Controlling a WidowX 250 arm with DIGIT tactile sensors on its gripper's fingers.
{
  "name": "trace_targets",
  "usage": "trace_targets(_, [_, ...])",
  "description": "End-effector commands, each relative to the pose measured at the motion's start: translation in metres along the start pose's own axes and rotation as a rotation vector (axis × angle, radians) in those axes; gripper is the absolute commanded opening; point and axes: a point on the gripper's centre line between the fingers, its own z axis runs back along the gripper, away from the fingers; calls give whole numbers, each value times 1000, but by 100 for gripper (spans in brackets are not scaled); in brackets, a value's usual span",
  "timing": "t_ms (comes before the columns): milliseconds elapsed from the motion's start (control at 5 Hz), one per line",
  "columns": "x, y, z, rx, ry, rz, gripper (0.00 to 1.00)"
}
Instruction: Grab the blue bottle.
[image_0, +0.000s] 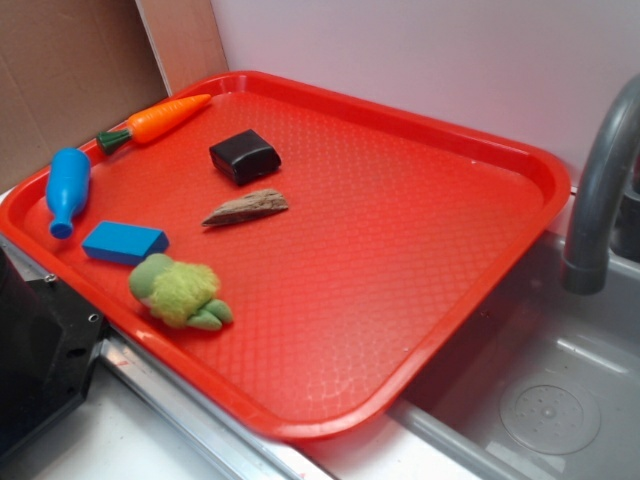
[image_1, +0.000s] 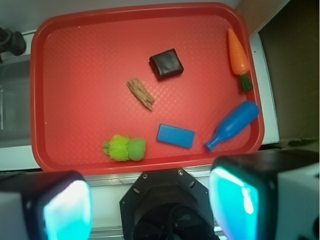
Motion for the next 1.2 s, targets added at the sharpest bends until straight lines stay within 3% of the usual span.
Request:
trace_targets(0, [0,0,0,0,0,0,100])
trace_targets(200, [-10,52,-47,-33,50,260,100])
trace_targets(400, [-6,89,-83,23,70,507,100])
trace_targets(600, [-4,118,-117,84,24,709,100])
trace_targets(1000, [-1,162,-169,134,0,704,100])
